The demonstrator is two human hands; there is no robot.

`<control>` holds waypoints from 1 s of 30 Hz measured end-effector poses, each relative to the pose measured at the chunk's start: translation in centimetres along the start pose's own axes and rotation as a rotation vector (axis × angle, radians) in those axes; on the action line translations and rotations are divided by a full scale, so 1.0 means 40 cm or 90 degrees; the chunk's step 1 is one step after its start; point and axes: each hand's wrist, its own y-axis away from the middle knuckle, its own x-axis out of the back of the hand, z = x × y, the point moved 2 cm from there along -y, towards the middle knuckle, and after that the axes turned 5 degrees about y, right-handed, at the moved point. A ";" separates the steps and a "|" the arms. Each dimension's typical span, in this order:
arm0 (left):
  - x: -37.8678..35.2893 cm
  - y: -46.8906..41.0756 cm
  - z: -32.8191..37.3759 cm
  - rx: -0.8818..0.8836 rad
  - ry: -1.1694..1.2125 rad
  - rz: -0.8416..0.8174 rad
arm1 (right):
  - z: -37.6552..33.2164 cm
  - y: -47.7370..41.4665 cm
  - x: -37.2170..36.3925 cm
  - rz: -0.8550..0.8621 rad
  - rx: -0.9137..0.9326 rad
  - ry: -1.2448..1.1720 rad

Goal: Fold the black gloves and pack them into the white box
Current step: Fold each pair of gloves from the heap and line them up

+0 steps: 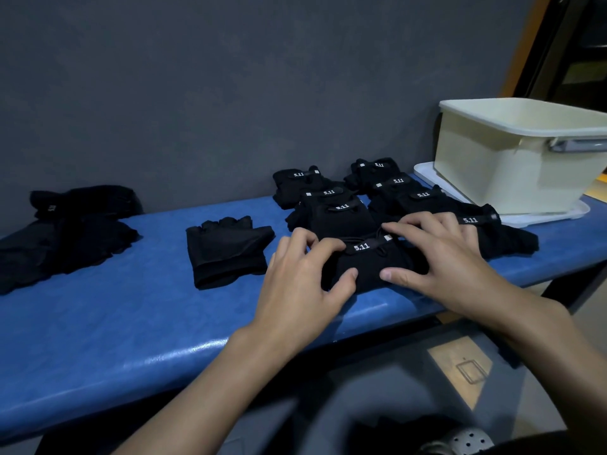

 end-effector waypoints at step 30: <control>0.308 0.077 -0.268 0.098 -0.077 -0.083 | -0.406 -0.152 -0.110 -0.153 0.241 -0.162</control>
